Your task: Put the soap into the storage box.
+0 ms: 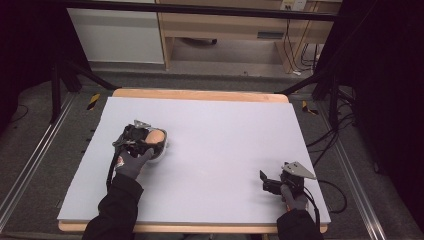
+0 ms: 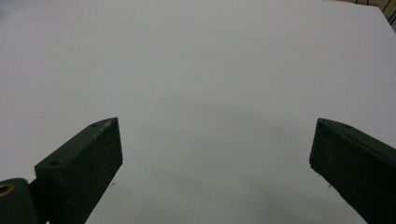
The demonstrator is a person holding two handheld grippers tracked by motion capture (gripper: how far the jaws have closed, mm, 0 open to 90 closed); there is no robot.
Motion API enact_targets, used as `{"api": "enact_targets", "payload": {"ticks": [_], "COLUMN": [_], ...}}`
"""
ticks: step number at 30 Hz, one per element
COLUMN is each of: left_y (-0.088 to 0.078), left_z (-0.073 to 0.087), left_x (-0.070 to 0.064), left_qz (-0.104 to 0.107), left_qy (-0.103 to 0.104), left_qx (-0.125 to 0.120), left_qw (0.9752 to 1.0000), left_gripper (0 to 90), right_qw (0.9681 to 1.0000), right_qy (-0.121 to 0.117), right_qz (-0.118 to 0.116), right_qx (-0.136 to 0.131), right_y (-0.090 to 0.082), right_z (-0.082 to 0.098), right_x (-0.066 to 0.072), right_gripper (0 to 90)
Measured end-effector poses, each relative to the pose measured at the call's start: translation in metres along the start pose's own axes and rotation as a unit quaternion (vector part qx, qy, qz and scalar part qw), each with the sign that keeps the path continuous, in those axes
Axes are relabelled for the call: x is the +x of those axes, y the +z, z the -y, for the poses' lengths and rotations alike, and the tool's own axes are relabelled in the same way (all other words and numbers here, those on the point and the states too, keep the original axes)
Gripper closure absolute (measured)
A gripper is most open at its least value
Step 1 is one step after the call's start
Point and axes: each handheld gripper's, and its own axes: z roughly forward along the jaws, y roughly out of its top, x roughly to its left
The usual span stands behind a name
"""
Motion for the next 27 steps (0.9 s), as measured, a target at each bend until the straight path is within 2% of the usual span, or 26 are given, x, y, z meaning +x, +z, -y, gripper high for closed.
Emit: {"api": "enact_targets", "payload": {"ticks": [3, 10, 12, 20, 24, 27], "left_y": [0.0009, 0.0017, 0.0012, -0.0005, -0.0015, -0.0054], "left_z": [0.0008, 0.0014, 0.0014, 0.0029, 0.0037, 0.0041], "left_x": [-0.0009, -0.0037, -0.0042, -0.0014, -0.0014, -0.0011], "left_qz": [0.002, 0.001, -0.007, -0.001, -0.002, 0.005], "left_qy": [-0.006, 0.002, 0.002, 0.002, 0.001, 0.003], "left_qx": [-0.005, -0.005, -0.011, -0.011, -0.022, -0.033], "left_qw": [1.0000, 1.0000, 0.9999, 0.9999, 0.9998, 0.9995], "left_gripper": [32.0, 29.7, 25.5, 25.2, 24.2, 23.1], "right_qw": [1.0000, 1.0000, 1.0000, 1.0000, 1.0000, 1.0000], "right_qy": [-0.001, 0.000, 0.000, 0.000, 0.000, 0.000], "right_qz": [0.000, 0.000, 0.000, 0.000, 0.000, -0.001], "right_qx": [-0.001, 0.000, 0.000, 0.000, 0.001, 0.001], "right_y": [0.0000, -0.0002, -0.0002, 0.0000, 0.0000, 0.0000], "right_z": [0.0001, 0.0000, 0.0000, 0.0000, -0.0001, -0.0001], "right_x": [0.0000, 0.0003, 0.0003, 0.0003, 0.0003, 0.0002], "right_gripper": [2.7, 2.7, 2.7, 2.8, 2.7, 2.8]}}
